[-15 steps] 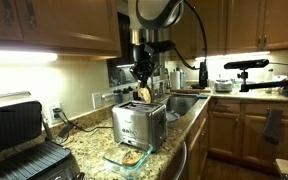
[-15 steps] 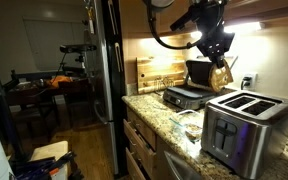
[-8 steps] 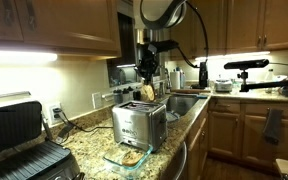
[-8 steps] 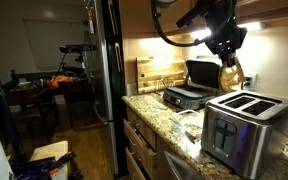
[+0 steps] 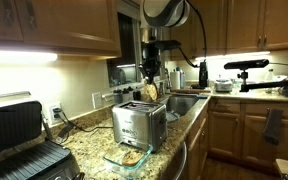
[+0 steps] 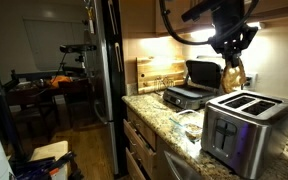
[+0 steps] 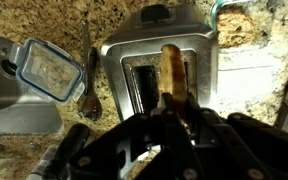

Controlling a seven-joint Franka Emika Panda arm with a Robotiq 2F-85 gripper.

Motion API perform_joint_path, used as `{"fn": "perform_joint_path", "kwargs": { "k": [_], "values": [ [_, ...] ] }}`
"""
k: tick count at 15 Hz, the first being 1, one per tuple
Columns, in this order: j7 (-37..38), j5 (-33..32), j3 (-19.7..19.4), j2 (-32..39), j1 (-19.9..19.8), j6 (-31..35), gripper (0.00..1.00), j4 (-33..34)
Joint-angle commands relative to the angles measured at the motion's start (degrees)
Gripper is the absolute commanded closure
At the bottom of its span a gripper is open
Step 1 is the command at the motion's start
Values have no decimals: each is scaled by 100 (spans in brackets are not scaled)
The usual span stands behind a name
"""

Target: Place one slice of bread inside the right slot of the toaster

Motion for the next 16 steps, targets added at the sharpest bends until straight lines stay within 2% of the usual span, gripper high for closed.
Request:
{"fn": "perform_joint_path", "kwargs": {
  "k": [1,16],
  "values": [
    [-502,200,-18,-150,-102,-302,92,12],
    [-777,141,23,255,-79,-742,92,713]
  ]
}}
